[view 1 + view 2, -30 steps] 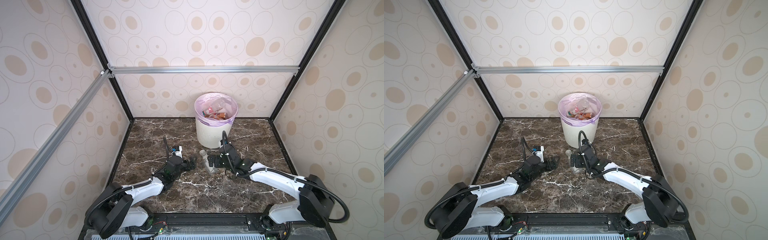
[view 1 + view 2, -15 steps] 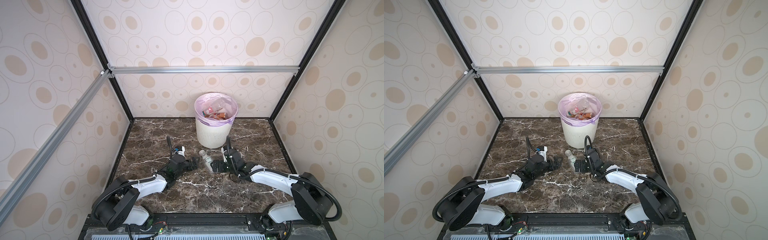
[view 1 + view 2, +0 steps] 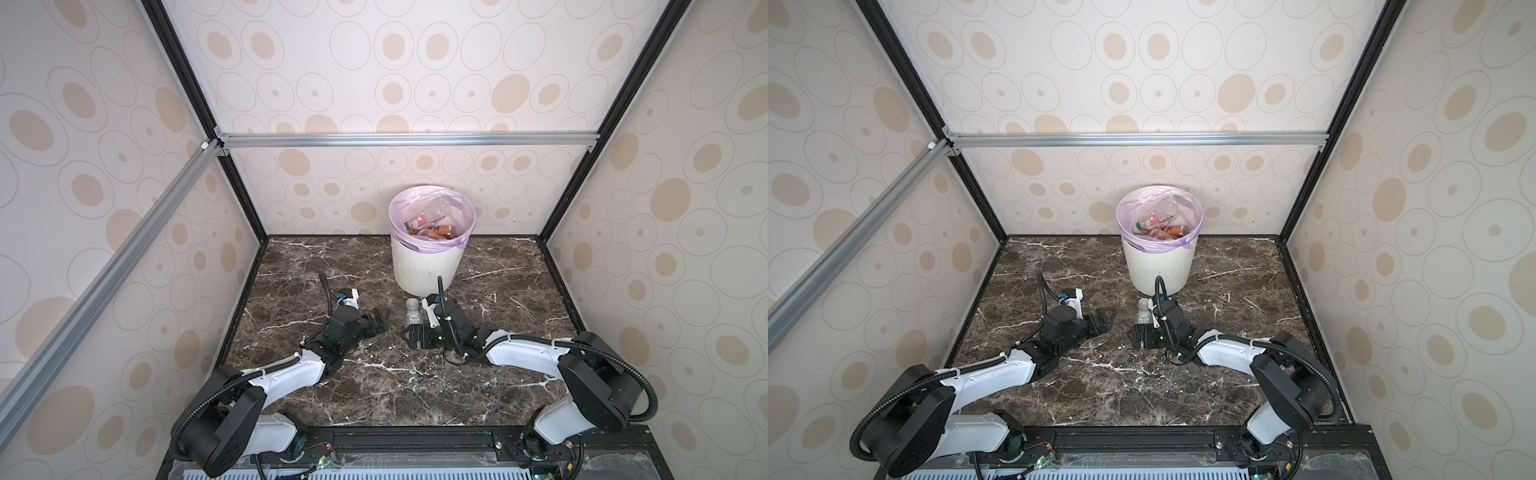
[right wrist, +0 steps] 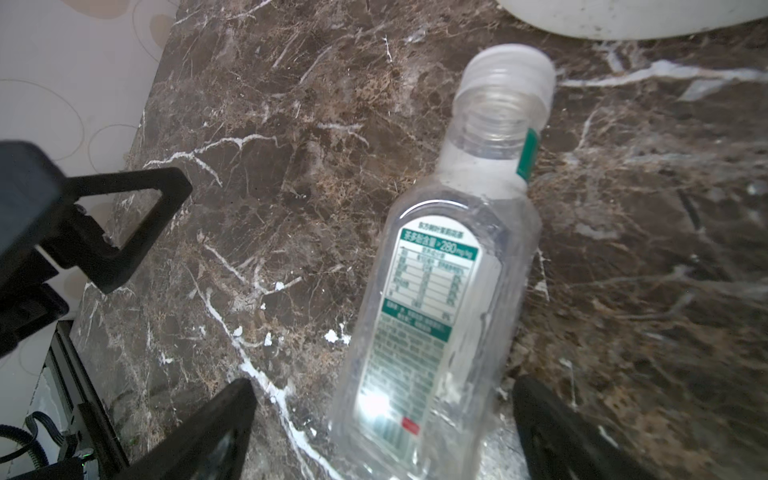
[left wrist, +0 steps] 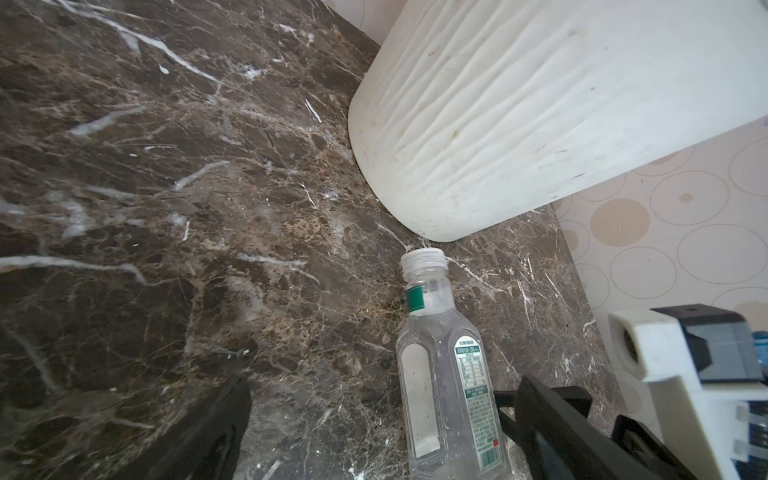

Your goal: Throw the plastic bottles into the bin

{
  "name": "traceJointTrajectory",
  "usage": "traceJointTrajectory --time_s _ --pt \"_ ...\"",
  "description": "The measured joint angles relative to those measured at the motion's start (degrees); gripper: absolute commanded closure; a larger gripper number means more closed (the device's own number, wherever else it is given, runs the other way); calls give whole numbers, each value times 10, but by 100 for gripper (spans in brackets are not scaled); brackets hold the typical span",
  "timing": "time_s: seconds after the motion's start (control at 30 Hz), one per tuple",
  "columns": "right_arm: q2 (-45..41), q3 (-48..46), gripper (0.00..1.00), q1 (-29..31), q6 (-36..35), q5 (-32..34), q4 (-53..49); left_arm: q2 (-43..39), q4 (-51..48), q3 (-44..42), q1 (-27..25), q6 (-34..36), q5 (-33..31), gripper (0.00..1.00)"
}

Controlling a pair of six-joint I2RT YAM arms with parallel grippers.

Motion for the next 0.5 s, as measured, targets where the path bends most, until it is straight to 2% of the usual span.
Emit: traceJointTrajectory --time_s 0.23,0.5 --pt "-80 -19 1 -20 -15 37 -45 55 -18 31 -8 22 10 1" --pt "-205 -70 0 -125 -26 45 -98 144 -42 137 -45 98 6 1"
